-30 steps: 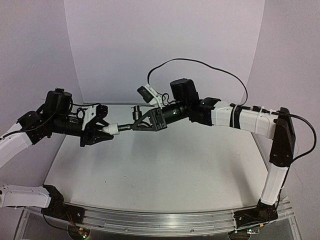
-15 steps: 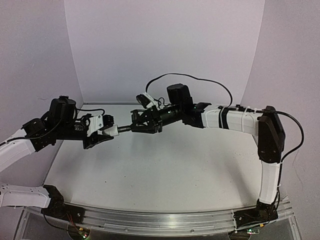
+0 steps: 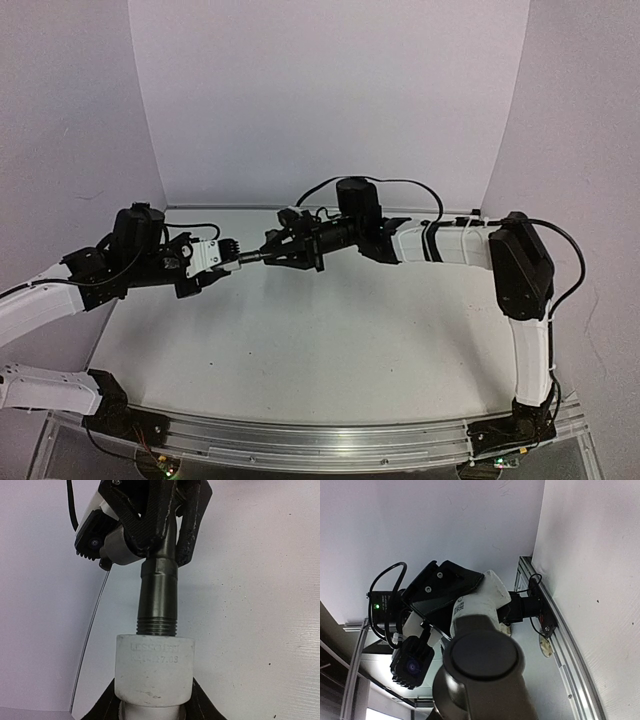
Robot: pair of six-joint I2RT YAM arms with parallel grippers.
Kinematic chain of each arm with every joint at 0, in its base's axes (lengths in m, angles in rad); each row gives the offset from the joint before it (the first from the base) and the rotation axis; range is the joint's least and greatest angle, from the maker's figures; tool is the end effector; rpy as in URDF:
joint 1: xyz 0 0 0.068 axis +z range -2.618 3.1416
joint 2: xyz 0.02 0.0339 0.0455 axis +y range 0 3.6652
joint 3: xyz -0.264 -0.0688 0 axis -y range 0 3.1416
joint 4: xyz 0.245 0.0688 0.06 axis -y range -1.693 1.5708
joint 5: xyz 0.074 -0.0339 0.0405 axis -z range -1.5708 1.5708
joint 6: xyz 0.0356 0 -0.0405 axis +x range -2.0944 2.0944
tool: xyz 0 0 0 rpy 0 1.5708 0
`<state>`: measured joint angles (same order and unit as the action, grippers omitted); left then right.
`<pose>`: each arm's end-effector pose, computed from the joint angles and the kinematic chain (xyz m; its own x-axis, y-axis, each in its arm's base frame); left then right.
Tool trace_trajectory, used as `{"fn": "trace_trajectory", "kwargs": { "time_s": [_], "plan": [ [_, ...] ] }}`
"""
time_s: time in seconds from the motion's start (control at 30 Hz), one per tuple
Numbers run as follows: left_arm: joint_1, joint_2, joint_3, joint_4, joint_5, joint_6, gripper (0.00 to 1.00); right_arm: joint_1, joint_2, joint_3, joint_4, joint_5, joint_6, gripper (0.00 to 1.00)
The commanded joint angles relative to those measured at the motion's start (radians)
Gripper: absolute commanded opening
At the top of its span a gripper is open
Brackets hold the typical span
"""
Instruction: Install the water faucets
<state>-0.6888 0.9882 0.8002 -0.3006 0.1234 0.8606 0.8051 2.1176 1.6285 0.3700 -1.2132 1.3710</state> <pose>0.1695 -0.1452 0.2958 0.3056 0.7231 -0.6195 0.7407 0.2283 0.6318 0.3139 0.3746 0.2666 -0.8954 -0.4364 -0.0880 -0.0973 -0.0010 0.9953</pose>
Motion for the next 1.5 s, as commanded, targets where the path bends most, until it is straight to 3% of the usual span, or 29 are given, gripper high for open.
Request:
{"fn": "trace_trajectory", "kwargs": {
  "time_s": [0.0,0.17,0.37,0.57,1.0,1.1,1.17,1.27,1.37,1.47],
  "plan": [
    [-0.058,0.007,-0.013,0.253,0.11,-0.046,0.0,0.053,0.014,-0.011,0.177,0.045,0.175,0.01],
    [-0.058,-0.002,-0.02,0.256,0.101,-0.119,0.0,0.039,-0.012,-0.043,0.19,0.078,0.155,0.18],
    [-0.058,-0.013,-0.046,0.296,0.036,-0.244,0.0,0.019,-0.057,-0.107,0.235,0.119,0.143,0.5],
    [-0.04,0.005,-0.058,0.354,-0.025,-0.32,0.0,-0.005,-0.139,-0.227,0.246,0.174,0.115,0.97],
    [0.006,0.018,-0.064,0.328,0.056,-0.408,0.0,-0.14,-0.383,-0.488,0.255,0.221,-0.069,0.98],
    [0.016,0.036,-0.025,0.248,0.119,-0.438,0.0,-0.164,-0.419,-0.473,0.217,0.177,-0.228,0.98],
    [0.029,0.046,0.004,0.21,0.178,-0.477,0.0,-0.168,-0.449,-0.44,0.118,0.156,-0.421,0.98],
    [0.063,0.056,0.031,0.175,0.323,-0.547,0.0,-0.154,-0.562,-0.392,-0.233,0.272,-1.014,0.95],
    [0.111,0.059,0.054,0.151,0.51,-0.635,0.0,-0.132,-0.687,-0.468,-0.288,0.417,-1.481,0.93],
    [0.132,0.059,0.069,0.138,0.686,-0.694,0.0,-0.125,-0.724,-0.499,-0.288,0.451,-1.687,0.93]
  ]
}}
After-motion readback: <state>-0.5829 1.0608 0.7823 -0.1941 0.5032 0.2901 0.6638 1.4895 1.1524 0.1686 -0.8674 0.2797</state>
